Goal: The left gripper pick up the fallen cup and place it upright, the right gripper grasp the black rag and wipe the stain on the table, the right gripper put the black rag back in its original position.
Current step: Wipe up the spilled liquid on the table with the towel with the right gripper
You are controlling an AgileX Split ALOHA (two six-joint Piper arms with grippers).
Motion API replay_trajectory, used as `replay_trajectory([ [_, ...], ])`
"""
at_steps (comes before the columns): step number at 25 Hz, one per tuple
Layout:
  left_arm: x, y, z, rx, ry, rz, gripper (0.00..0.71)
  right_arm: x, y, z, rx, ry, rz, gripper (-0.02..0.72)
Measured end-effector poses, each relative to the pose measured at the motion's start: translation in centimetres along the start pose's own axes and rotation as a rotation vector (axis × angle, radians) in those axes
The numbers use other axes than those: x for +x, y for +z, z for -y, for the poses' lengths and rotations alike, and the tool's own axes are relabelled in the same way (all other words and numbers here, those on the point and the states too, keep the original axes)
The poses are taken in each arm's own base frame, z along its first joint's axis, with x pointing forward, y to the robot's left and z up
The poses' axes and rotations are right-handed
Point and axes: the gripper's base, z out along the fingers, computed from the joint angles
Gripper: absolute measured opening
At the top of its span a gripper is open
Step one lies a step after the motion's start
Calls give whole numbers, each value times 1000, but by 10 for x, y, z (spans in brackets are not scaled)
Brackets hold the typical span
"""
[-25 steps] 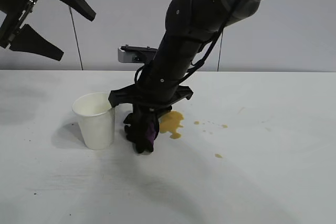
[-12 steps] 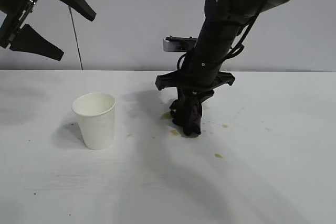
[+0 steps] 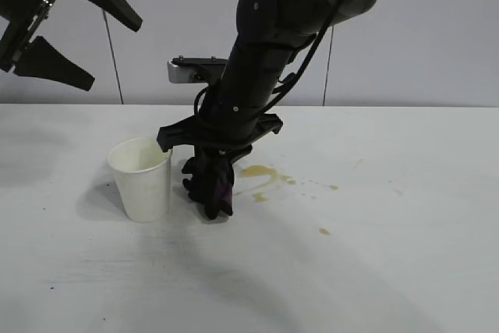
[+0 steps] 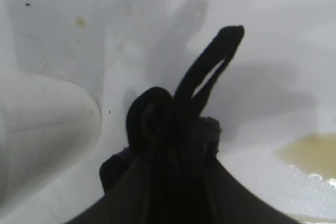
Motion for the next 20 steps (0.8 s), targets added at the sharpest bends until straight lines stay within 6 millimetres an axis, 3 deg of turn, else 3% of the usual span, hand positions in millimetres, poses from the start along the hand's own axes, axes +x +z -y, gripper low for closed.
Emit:
replay_trajectory([
  [8, 1, 0, 0, 4, 0, -8, 657, 1, 0, 7, 75, -30, -9, 113],
  [14, 1, 0, 1, 6, 0, -15, 657, 7, -2, 25, 154, -13, -76, 113],
  [20, 1, 0, 1, 7, 0, -16, 657, 4, 1, 15, 75, -6, -44, 113],
])
